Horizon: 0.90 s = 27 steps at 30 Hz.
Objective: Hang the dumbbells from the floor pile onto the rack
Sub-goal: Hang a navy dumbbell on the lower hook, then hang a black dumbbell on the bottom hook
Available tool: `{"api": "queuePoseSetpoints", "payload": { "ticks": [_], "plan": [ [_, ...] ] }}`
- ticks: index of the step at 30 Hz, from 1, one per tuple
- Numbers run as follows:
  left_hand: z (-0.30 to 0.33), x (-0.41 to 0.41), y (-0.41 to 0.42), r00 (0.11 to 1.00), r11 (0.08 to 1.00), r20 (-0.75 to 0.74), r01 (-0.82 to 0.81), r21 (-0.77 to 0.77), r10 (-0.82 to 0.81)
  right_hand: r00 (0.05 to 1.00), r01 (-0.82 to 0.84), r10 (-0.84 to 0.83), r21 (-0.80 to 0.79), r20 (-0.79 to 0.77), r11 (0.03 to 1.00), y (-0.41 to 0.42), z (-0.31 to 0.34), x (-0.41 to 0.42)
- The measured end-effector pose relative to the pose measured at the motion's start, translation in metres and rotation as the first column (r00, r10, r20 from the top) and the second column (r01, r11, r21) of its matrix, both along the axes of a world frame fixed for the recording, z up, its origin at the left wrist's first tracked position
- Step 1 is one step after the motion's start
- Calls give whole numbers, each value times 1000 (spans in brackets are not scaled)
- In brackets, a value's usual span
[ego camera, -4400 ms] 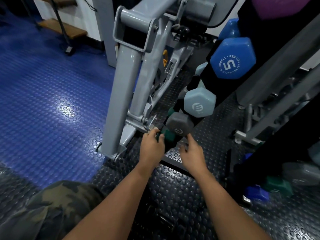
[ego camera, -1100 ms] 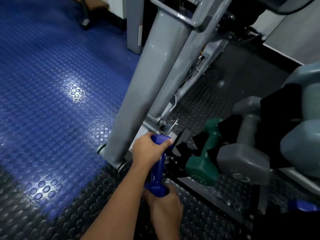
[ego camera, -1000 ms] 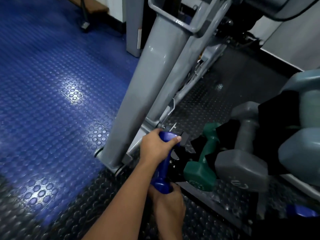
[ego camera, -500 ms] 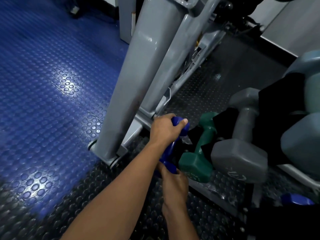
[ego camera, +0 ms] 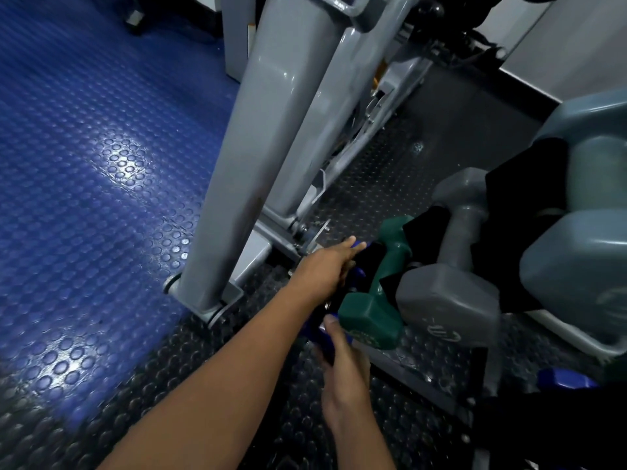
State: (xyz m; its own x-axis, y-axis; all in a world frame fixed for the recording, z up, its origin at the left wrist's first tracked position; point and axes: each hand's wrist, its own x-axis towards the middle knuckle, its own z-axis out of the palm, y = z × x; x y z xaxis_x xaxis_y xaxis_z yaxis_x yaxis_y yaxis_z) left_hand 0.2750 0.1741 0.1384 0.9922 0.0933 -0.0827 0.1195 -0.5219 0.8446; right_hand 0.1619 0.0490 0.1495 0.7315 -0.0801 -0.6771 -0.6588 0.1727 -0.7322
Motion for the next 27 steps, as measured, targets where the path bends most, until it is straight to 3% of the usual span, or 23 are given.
{"api": "queuePoseSetpoints", "payload": {
  "ticks": [4,9,12,15,17,19,22,24,27],
  "plan": [
    [5,-14,-2,1000,1000,21,5,26,-6,990,-140,141,-10,22,990,-23,5,-2],
    [-19,-61,20,954,954,-22,-297,50,298,975,-211,191,-217,-109,953,-77,-3,-26],
    [-52,-114,13,922,928,-111,-360,99,370,940,-325,246,-390,-238,862,-112,-26,-51],
    [-92,-176,-6,883,907,-219,-380,184,414,848,-520,370,-466,-378,716,-147,-60,-74],
    [-107,-213,-23,882,929,-331,-249,275,334,727,-682,473,-450,-497,576,-164,-79,-89],
    [-109,-237,-42,878,940,-456,22,341,145,573,-819,581,-428,-578,383,-177,-94,-105],
    [-112,-254,-70,818,825,-550,424,375,-170,335,-902,678,-432,-655,29,-187,-112,-129],
    [-119,-262,-86,776,744,-563,549,381,-284,273,-891,709,-449,-651,-69,-193,-122,-140],
    [-124,-269,-96,705,700,-612,637,325,-358,255,-873,733,-476,-631,-105,-197,-131,-144]
  ]
}}
